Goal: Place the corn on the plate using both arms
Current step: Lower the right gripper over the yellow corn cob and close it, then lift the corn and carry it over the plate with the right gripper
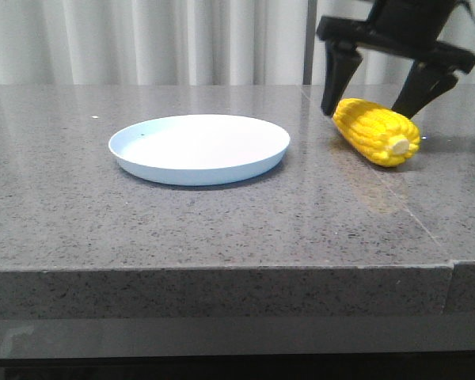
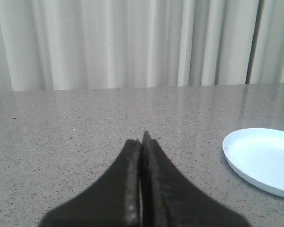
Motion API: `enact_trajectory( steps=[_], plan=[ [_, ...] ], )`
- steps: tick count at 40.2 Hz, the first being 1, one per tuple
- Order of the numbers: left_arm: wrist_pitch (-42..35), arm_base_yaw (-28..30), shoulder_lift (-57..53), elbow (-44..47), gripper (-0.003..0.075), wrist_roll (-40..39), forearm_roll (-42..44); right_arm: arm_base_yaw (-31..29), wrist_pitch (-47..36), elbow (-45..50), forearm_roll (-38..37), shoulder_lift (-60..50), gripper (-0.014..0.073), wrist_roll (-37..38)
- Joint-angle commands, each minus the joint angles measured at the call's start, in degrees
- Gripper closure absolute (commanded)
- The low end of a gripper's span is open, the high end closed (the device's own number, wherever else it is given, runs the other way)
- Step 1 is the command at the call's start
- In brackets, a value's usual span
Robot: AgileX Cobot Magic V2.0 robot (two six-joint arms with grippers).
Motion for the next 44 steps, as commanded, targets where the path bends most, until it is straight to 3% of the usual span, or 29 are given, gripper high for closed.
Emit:
enact_trajectory(
  steps=[1,11,14,20,27,29,37,44],
  plan=[
    [-4.13,-0.41,0.7,-1.58,0.074,-0.34,0.12,0.18,-0.66,-2.49,1.34,-1.94,0.0004,-0.48],
    [-4.13,-0.41,0.7,-1.58,0.074,-0.34,0.12,0.13,-0.53,-3.12,0.55,-2.04,0.0455,-1.85],
    [-4.13,-0.41,0.7,-1.58,0.074,-0.34,0.12,0.13,0.72,-4.07,0.5,-2.78,0.0538,-2.56],
    [-4.13,-0.41,0.7,-1.58,0.074,-0.34,0.12,1.19,5.55,-7.12,-1.05,-6.28,0.0505,-0.07],
    [-4.13,-0.41,0.7,-1.58,0.074,-0.34,0.12,11.3,15.69,-14.23,-22.85,-7.46,0.0505,12.84],
    [-4.13,-0.41,0.7,-1.58,0.074,-0.34,0.12,14.49,16.2,-15.63,-25.13,-7.46,0.0503,16.28],
    [-4.13,-0.41,0.7,-1.58,0.074,-0.34,0.12,23.14,11.07,-17.84,-21.1,-5.9,0.0503,27.08],
    [-4.13,-0.41,0.7,-1.58,0.074,-0.34,0.12,25.88,7.45,-17.84,-19.4,-1.71,0.0503,35.26]
  ],
)
